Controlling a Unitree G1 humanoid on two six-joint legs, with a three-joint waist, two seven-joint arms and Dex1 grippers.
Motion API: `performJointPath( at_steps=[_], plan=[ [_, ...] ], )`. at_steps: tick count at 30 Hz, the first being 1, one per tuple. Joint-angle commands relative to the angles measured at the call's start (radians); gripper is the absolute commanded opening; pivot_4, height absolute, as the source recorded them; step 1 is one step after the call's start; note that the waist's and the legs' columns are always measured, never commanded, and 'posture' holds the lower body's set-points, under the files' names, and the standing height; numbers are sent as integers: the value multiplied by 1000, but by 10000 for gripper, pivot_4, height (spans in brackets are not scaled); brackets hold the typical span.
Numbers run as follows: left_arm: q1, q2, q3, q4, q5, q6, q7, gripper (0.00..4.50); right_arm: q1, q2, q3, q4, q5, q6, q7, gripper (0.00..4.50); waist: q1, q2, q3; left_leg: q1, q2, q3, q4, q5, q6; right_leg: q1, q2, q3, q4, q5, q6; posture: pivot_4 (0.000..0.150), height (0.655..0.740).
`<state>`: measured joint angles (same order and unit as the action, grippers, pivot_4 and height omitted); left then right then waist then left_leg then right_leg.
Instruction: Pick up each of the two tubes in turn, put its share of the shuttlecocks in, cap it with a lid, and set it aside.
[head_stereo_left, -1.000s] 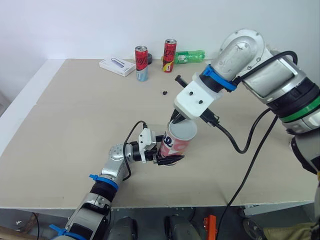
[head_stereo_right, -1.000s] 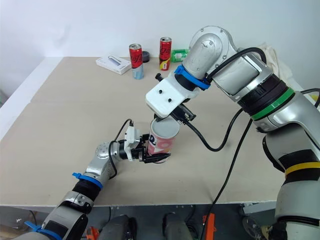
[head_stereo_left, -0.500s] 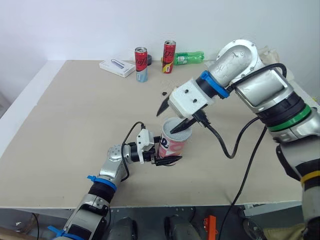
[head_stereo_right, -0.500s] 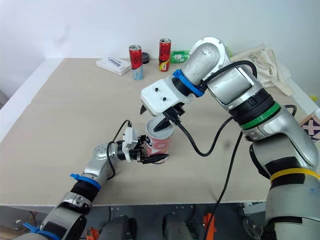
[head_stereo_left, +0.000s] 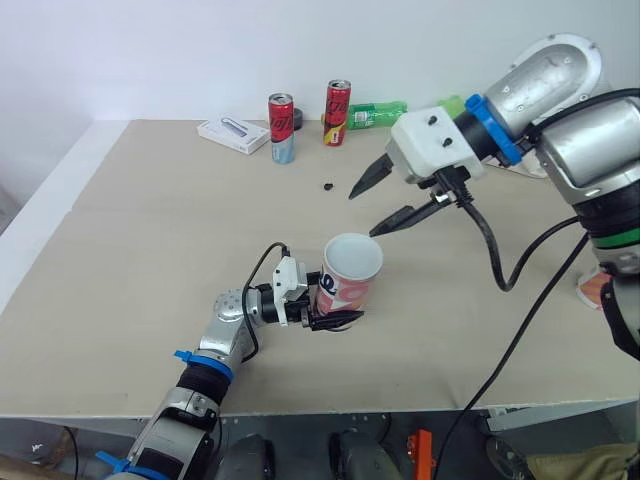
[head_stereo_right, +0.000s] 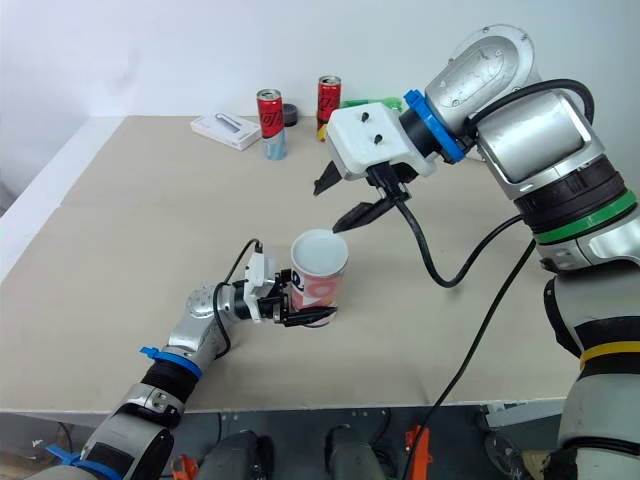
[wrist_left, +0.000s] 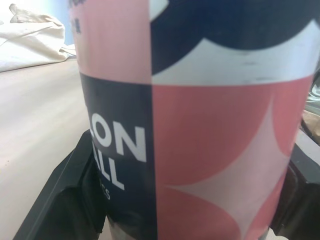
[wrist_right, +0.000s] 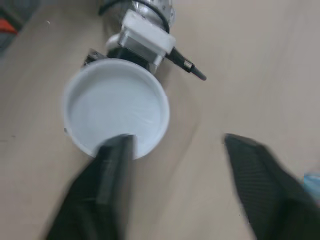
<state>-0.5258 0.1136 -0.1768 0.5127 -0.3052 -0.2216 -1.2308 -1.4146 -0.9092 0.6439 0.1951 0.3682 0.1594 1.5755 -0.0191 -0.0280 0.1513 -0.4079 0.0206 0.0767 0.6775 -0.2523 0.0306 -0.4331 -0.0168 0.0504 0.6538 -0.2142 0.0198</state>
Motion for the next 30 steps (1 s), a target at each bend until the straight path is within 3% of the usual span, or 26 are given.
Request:
performJointPath(
  at_steps=[1, 3, 4, 10, 18, 30],
  plan=[
    [11, 12, -11, 46, 30, 11, 0, 35265, 4, -24, -26, -46, 32, 26, 39, 10832, 0, 0, 0, 0, 0, 0, 0, 0, 0, 0, 0, 0, 0, 0, 0, 1500, 7400],
    [9, 12, -12, 50, 30, 9, -2, 35265, 6, -22, -25, -50, 35, 33, 39, 655, 0, 0, 0, 0, 0, 0, 0, 1, 0, 0, 0, 0, 0, 1, 0, 1500, 7400],
    [8, 12, -12, 51, 30, 9, -2, 35265, 6, -25, -20, -56, 41, 34, 39, 217, 0, 0, 0, 0, 0, 1, 0, 1, 0, 0, 0, 0, 0, 1, 0, 1500, 7400],
    [8, 13, -10, 50, 30, 6, 1, 35265, 8, -55, 43, -90, 26, 10, 39, 217, 0, 0, 0, -1, 0, 1, 0, 1, 0, -1, 0, 0, 0, 1, 0, 1500, 7400],
    [13, 16, -11, 45, 29, 6, 2, 35265, -9, -33, 121, -44, -104, -115, 39, 217, 0, 0, 0, -1, 0, 1, 0, 1, 0, -1, 1, 0, 0, 1, 0, 1500, 7400],
    [11, 13, -8, 47, 25, 7, 9, 35265, -39, -60, 289, -87, -94, -224, 39, 217, 0, 0, 0, 0, 1, 1, 0, 1, 0, 0, 1, 0, 0, 0, 0, 1500, 7400]
  ],
)
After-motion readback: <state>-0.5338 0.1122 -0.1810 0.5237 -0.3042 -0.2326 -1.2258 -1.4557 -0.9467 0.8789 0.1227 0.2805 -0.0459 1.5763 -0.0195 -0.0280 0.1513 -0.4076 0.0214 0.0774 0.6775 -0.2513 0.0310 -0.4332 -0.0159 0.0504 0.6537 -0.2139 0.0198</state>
